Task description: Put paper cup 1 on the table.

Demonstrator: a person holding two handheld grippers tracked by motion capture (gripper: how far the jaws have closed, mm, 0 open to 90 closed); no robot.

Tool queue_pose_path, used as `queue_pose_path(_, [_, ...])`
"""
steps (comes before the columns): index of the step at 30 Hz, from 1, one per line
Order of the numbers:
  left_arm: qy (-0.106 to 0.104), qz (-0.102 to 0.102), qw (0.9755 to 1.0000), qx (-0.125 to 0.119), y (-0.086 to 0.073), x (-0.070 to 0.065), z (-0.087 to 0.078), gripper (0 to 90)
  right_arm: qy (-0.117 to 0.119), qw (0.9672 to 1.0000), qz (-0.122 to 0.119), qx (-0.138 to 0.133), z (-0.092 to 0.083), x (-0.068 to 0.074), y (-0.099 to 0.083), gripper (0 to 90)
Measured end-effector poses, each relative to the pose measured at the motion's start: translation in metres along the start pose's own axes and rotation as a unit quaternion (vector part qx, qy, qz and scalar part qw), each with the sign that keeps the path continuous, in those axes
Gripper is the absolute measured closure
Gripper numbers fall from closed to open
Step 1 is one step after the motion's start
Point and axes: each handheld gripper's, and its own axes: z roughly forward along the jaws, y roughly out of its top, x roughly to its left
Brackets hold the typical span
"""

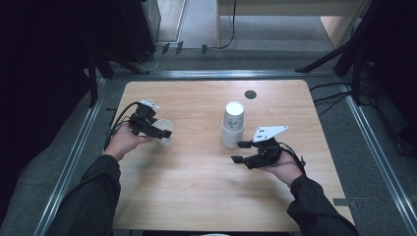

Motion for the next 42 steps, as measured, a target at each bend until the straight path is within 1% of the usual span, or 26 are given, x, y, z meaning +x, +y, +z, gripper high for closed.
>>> queue_pose_path(5, [-0.002, 0.003, 0.9999, -0.015, 0.000, -0.002, -0.010, 12.5, 0.001, 1.0000, 0.004, 0.000, -0.001, 0.000, 0.000, 38.6])
queue_pose_path(8, [-0.007, -0.002, 0.9997, -0.024, -0.001, -0.002, -0.017, 12.6, 0.001, 1.0000, 0.006, 0.001, -0.001, -0.001, 0.000, 38.6])
queue_pose_path(10, [-0.008, 0.002, 0.9995, -0.029, 0.000, -0.004, -0.022, 12.6, 0.001, 1.0000, 0.006, 0.002, -0.001, -0.001, 0.000, 38.6])
queue_pose_path(13, [-0.019, 0.004, 0.9990, -0.041, 0.004, -0.006, -0.032, 12.9, 0.002, 1.0000, 0.007, 0.002, -0.001, -0.001, 0.000, 38.6])
queue_pose_path(14, [-0.022, 0.005, 0.9988, -0.043, 0.005, -0.008, -0.035, 13.0, 0.002, 1.0000, 0.007, 0.001, -0.001, -0.002, 0.000, 38.6])
queue_pose_path(15, [-0.021, 0.010, 0.9987, -0.046, 0.006, -0.010, -0.038, 12.9, 0.003, 1.0000, 0.007, 0.001, -0.001, -0.002, 0.000, 38.6])
queue_pose_path(18, [-0.034, 0.017, 0.9979, -0.052, 0.009, -0.017, -0.044, 13.1, 0.007, 0.9999, 0.010, 0.000, -0.003, -0.001, 0.001, 38.6])
queue_pose_path(20, [-0.038, 0.022, 0.9977, -0.053, 0.009, -0.022, -0.046, 13.2, 0.004, 0.9999, 0.010, 0.000, -0.004, -0.002, 0.001, 38.6])
queue_pose_path(23, [-0.046, 0.031, 0.9971, -0.051, 0.011, -0.030, -0.047, 13.7, 0.001, 0.9999, 0.015, 0.001, -0.006, -0.002, 0.000, 38.6])
queue_pose_path(25, [-0.059, 0.040, 0.9959, -0.057, 0.012, -0.037, -0.047, 13.8, 0.000, 0.9999, 0.015, 0.002, -0.007, -0.002, 0.000, 38.6])
queue_pose_path(27, [-0.069, 0.044, 0.9948, -0.061, 0.013, -0.044, -0.046, 13.9, 0.007, 0.9999, 0.015, 0.000, -0.008, -0.001, 0.000, 39.0])
queue_pose_path(29, [-0.078, 0.048, 0.9940, -0.060, 0.014, -0.052, -0.044, 14.0, 0.005, 0.9999, 0.011, 0.002, -0.010, 0.000, 0.000, 39.0])
queue_pose_path(31, [-0.079, 0.047, 0.9938, -0.062, 0.015, -0.061, -0.043, 14.1, 0.005, 0.9999, 0.011, 0.002, -0.011, 0.001, 0.000, 39.0])
queue_pose_path(32, [-0.079, 0.050, 0.9938, -0.060, 0.015, -0.065, -0.042, 14.9, 0.004, 0.9999, 0.010, 0.004, -0.012, 0.001, 0.000, 39.0])
queue_pose_path(35, [-0.094, 0.062, 0.9914, -0.066, 0.015, -0.077, -0.039, 14.9, 0.004, 0.9999, 0.008, 0.005, -0.012, 0.001, 0.000, 39.5])
queue_pose_path(36, [-0.101, 0.064, 0.9904, -0.069, 0.015, -0.081, -0.038, 14.9, 0.003, 1.0000, 0.006, 0.006, -0.012, 0.001, 0.000, 39.5])
queue_pose_path(38, [-0.110, 0.068, 0.9891, -0.070, 0.014, -0.087, -0.035, 14.9, 0.001, 0.9999, 0.007, 0.008, -0.012, 0.001, 0.000, 39.5])
queue_pose_path(42, [-0.125, 0.068, 0.9870, -0.074, 0.009, -0.095, -0.030, 14.9, 0.001, 0.9999, 0.011, 0.007, -0.014, 0.000, 0.000, 39.4])
